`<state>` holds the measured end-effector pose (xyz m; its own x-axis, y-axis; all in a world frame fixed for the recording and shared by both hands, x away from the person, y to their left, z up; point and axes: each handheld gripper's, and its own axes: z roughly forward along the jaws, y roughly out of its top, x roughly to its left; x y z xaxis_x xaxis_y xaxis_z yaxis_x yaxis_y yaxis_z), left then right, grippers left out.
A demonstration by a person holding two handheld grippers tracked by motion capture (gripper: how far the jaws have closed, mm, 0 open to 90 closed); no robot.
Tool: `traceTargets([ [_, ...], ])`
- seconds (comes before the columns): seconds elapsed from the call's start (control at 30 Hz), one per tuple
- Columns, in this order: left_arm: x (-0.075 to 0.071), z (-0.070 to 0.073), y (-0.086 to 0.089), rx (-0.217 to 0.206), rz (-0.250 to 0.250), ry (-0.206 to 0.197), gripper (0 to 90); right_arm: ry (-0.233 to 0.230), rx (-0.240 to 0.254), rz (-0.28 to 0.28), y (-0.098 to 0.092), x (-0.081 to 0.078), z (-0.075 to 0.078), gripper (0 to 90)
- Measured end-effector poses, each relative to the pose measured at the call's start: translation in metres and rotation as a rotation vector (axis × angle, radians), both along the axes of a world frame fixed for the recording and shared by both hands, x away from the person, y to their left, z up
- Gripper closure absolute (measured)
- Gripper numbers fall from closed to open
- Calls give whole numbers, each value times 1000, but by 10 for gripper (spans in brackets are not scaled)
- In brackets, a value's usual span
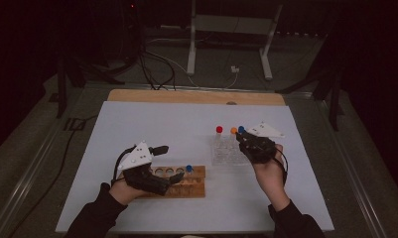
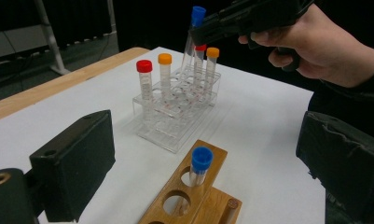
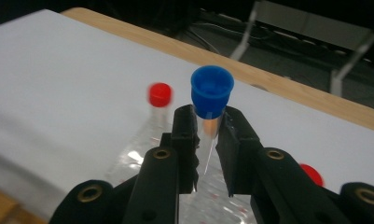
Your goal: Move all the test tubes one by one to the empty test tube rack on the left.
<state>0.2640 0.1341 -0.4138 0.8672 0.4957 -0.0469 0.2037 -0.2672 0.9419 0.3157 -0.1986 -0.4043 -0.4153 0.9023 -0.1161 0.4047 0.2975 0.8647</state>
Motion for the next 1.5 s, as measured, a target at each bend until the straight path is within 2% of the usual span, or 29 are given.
traceTargets([
  [0.1, 2, 2, 0, 4, -6, 1, 54, -1, 3, 27, 4, -2, 3, 766],
  [0.23, 6, 4, -1, 8, -11, 10, 54, 17, 19, 117, 18, -6, 5, 766],
  [0.27, 7, 5, -1, 12, -13, 13, 54, 17, 19, 117, 18, -6, 5, 766],
  [0.37, 11, 7, -2, 15, -18, 20, 54, 29, 12, 179, 27, -8, 3, 766],
  [0.6, 21, 15, -10, 17, -34, 25, 61, 54, 11, 261, 39, -6, -2, 767],
  [0.83, 37, 22, -24, 27, -44, 28, 88, 62, 6, 290, 48, -6, -3, 767],
  [1.0, 46, 27, -33, 38, -50, 17, 175, 63, -1, 308, 54, -7, -3, 767],
  [1.27, 65, 29, -51, 46, -55, 21, 326, 69, -2, 328, 61, -7, -4, 767],
  [1.5, 71, 25, -64, 67, -59, 28, 441, 69, 1, 329, 62, -7, -5, 767],
])
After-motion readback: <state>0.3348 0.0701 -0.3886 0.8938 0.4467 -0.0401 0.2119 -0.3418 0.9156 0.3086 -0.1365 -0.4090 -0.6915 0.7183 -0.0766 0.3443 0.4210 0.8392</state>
